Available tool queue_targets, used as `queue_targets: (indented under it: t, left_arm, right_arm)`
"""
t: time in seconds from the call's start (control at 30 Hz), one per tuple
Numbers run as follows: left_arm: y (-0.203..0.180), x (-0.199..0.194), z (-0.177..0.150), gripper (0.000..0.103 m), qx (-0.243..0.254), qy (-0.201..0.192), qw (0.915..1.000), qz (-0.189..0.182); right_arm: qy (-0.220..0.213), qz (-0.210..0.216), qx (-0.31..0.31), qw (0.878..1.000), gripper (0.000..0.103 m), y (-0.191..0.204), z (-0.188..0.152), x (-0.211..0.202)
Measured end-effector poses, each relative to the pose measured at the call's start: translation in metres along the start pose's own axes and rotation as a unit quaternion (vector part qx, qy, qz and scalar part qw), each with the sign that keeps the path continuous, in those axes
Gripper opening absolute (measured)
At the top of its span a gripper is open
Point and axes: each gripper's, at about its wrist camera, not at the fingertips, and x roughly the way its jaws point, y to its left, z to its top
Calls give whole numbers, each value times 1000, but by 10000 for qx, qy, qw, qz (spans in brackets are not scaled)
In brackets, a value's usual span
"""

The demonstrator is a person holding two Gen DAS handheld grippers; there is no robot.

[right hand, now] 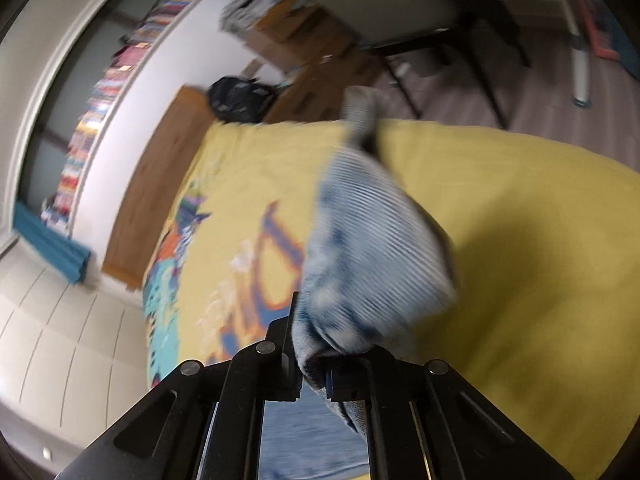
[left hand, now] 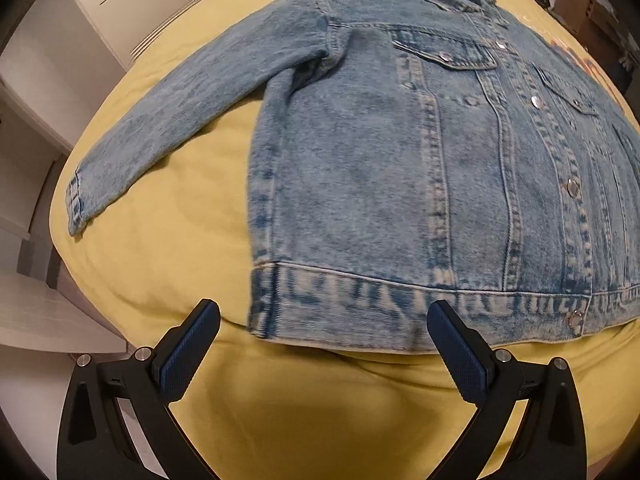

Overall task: Fold large clothes
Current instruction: 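Carry the sleeve cuff across the jacket front with the right gripper and release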

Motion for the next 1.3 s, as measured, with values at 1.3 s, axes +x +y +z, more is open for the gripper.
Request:
queue_targets:
  t: [1.3]
  left_arm:
    - [118,-18,-50,102,-1663,16,9860,60]
  right_arm:
    - [2807,1576,-3251,8892,7,334,-396,154]
